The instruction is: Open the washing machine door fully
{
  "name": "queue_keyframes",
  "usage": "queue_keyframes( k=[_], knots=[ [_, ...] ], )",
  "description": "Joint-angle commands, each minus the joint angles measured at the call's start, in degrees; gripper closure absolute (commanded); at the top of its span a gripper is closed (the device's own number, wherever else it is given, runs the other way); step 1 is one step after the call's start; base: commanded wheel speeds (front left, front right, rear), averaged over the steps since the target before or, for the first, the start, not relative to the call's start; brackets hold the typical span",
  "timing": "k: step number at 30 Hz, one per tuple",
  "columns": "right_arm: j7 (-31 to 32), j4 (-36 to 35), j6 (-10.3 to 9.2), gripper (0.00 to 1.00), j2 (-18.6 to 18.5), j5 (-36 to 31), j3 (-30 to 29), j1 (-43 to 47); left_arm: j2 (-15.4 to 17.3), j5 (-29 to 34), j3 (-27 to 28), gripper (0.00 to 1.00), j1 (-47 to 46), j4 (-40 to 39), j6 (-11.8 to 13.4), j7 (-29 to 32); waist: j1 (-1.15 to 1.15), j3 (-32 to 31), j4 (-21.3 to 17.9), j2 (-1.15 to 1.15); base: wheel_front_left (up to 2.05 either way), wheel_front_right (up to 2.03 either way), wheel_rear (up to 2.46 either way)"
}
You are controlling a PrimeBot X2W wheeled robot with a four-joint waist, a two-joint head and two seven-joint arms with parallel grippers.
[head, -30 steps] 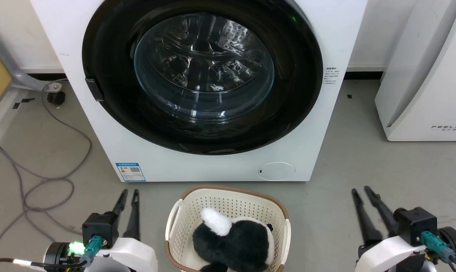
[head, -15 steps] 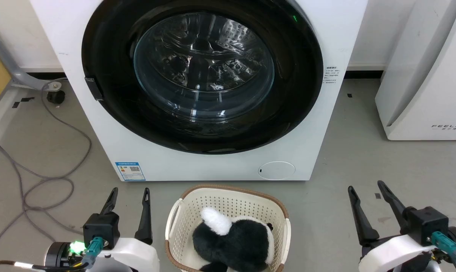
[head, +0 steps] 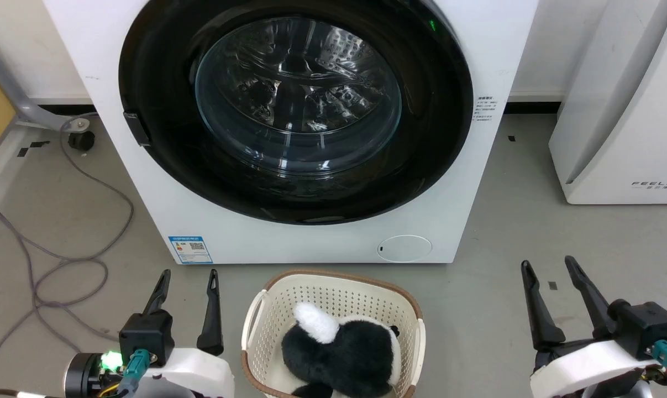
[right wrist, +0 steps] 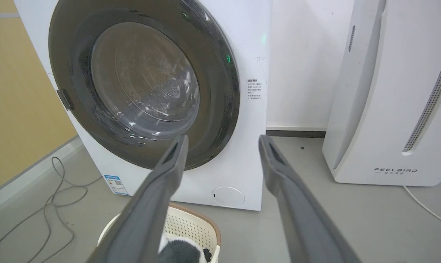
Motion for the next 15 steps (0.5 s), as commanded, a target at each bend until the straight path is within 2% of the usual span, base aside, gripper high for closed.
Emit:
queue_keyframes(
  k=[1,2,3,4,9,15],
  knots=[
    [-0.5,-0.5,0.01,0.00,0.0,0.8,0.0,0.1,0.0,-0.3,-0.2,0.00,-0.3,-0.5,0.5,-0.6,0.00,0.0,0.0,0.00,0.00,0.00,0.00],
    [-0.7,-0.7,0.01,0.03,0.0,1.1,0.0,0.1,0.0,-0.3,-0.2,0.00,-0.3,-0.6,0.7,-0.7,0.00,0.0,0.0,0.00,0.00,0.00,0.00],
    [-0.8,-0.9,0.01,0.61,0.0,1.4,-0.1,0.0,0.0,-0.3,-0.2,0.00,-0.3,-0.6,0.8,-0.8,0.00,0.0,0.1,0.00,0.00,0.00,0.00],
    [-0.9,-1.0,0.01,1.00,0.0,1.8,0.0,0.0,0.0,-0.3,-0.3,0.00,-0.3,-0.7,0.9,-0.9,0.00,0.1,0.1,0.00,0.00,0.00,0.00],
    [-1.5,-1.3,0.01,1.00,0.0,6.5,-0.4,-0.2,0.0,-0.4,-0.4,0.00,-0.4,-1.0,1.4,-1.5,0.00,0.3,0.1,0.00,0.00,0.00,0.00],
    [-2.2,0.0,0.02,1.00,0.0,19.9,-0.9,-0.9,0.0,-0.5,-0.5,0.00,-0.5,-1.3,2.0,-2.3,0.00,0.4,0.2,0.00,0.00,0.00,0.00]
  ],
)
